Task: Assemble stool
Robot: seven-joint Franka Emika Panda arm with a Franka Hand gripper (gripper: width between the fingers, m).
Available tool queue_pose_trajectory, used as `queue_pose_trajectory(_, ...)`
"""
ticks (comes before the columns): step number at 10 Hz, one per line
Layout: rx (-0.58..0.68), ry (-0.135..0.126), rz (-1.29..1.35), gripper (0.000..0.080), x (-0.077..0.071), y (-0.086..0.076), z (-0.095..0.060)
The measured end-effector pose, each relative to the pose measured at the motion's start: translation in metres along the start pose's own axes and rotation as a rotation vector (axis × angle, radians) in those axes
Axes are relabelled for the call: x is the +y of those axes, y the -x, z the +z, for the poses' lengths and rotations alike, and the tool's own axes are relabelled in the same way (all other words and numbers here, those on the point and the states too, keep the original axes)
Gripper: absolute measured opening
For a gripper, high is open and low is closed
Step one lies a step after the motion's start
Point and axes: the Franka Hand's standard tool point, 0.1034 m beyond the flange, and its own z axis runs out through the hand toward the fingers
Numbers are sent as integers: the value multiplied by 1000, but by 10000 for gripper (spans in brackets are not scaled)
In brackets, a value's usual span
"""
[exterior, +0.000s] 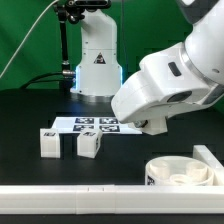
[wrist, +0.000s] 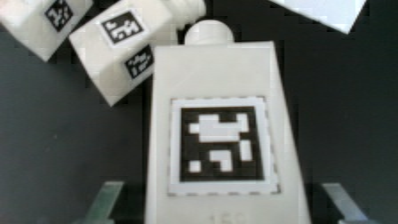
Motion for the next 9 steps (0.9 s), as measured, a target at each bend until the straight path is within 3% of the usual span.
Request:
queue_pose_trajectory(2,124,-9,-1,338,9,-10,-15)
queue_pose_trajectory(4,235,-14,21,338,19,-4,-30)
queue_pose_trajectory(5,297,-37,43,338,21,0,-37)
queue_pose_trajectory(7,469,-7,52,338,29,-6,-44)
queue_pose_trajectory(9,574,4,63,338,31,-6,-43)
